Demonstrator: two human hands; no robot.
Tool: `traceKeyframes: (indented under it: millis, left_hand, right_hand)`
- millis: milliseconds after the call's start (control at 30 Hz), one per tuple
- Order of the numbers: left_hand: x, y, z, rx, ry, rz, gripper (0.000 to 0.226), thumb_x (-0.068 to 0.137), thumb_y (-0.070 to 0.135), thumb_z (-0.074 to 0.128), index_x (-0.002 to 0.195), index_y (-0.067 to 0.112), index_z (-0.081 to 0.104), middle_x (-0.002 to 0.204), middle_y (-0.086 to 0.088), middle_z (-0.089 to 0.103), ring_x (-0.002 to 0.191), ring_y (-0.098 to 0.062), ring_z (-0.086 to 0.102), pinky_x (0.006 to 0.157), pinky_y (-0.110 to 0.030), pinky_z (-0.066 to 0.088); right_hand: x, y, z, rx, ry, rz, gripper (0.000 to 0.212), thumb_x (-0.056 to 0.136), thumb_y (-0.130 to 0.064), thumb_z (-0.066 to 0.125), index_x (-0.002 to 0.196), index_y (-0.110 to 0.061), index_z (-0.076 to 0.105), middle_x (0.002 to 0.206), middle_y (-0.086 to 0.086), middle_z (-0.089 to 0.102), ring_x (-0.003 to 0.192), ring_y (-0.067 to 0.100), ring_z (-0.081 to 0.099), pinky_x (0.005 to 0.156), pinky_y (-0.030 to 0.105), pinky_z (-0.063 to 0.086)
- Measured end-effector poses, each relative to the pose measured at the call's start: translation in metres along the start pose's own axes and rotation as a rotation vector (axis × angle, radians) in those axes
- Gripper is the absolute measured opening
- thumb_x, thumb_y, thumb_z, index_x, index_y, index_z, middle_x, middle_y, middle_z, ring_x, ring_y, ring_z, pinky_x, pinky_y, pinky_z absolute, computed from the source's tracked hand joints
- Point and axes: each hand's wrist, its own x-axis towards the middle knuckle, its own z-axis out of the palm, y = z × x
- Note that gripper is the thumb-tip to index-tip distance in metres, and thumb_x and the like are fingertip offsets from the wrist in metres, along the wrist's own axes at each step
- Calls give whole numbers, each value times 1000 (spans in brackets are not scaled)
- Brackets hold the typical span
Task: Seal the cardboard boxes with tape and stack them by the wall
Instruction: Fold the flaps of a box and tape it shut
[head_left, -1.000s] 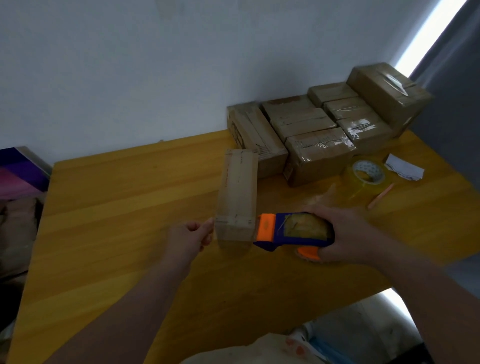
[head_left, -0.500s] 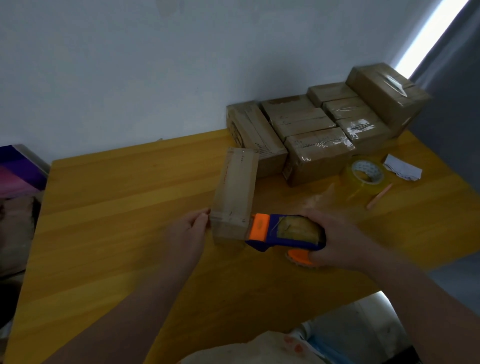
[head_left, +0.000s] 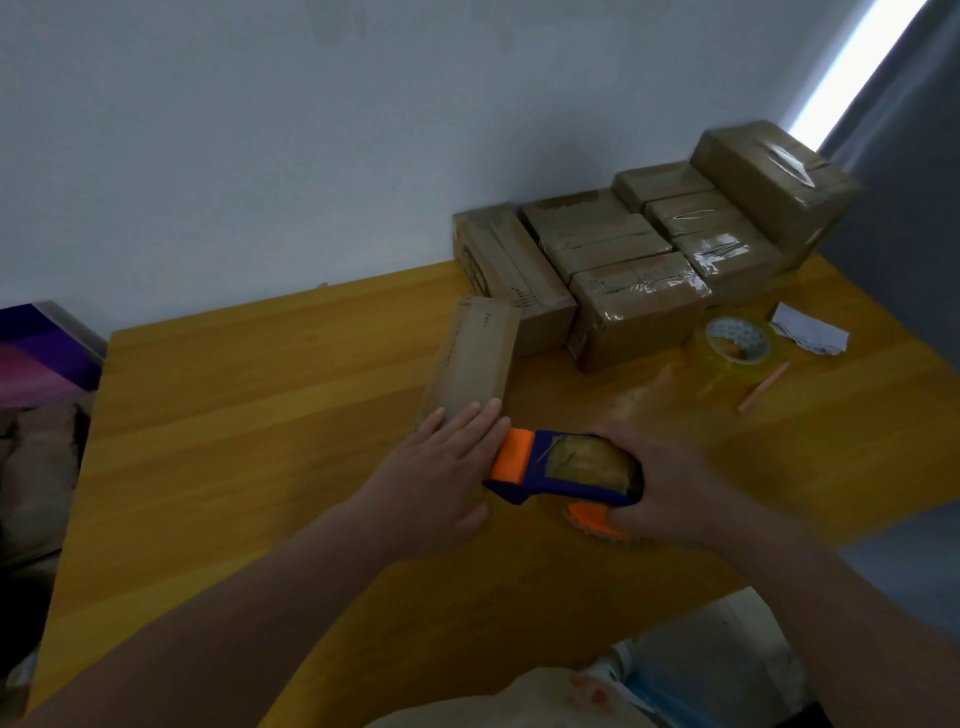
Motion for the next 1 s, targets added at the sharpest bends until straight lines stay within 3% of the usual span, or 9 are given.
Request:
traceKeyframes:
  millis: [133,233,367,533,667,800,867,1000]
  left_hand:
    - [2,-6,7,18,18,27,83,76,63,5,143,25,-28,152,5,-32,141,-9,-27,114,-32,-18]
    - [4,-8,8,-6,17,34,85,76,63,8,142,26,-30,151,6,-34,140,-8,-29,113,-30,-20]
    - [4,-7,7,-22,17,36,88,74,65,9,140,26,-32,149,6,-37,139,-6,-31,112,-29,-21]
    - [4,-8,6,-51,22,23,89,71,66,11,140,27,-30,150,7,-34,139,-5,-29,113,-28,-19]
    - [5,-9,7,-77,26,27,90,71,65,14,141,28,-28,151,8,-32,140,-4,-28,115,-29,-17]
    - [5,-8,6,-87,15,26,92,85,55,38,140,25,-29,150,7,-34,140,-6,-29,117,-30,-15]
    - [4,-7,3,-91,12,15,97,88,44,51,139,24,-29,149,6,-34,140,-7,-28,115,-27,-16]
    - [4,-7,2,-107,2,12,100,87,31,57,142,23,-27,148,8,-33,136,-4,-29,110,-23,-19]
  right_hand:
    - [-6,-3,-8,43,-14,3,64,72,-37,83,126,-41,47,98,-14,59,83,-7,58,63,13,48]
    - [-13,-2,-18,58,-6,-10,64,69,-36,86,121,-46,49,100,-16,61,88,-6,59,66,17,50]
    - [-25,-10,-37,81,-2,-6,64,70,-27,85,113,-52,45,95,-15,59,84,-10,59,61,9,46]
    - [-32,-20,-44,6,-31,16,74,70,-35,85,131,-41,44,92,-17,57,77,-14,57,56,9,44]
    - [-30,-26,-47,-62,-73,43,74,71,-38,84,131,-44,40,95,-18,55,77,-15,56,55,9,45]
    - [-15,-26,-39,-140,-152,95,78,72,-40,81,137,-42,38,100,-13,56,78,4,61,64,22,55]
    - [-4,-31,-34,-176,-167,104,75,74,-37,78,137,-40,38,96,-12,54,76,5,58,65,23,52]
    - [15,-39,-30,-219,-201,102,69,74,-33,78,133,-35,43,91,-10,52,77,8,56,64,23,46]
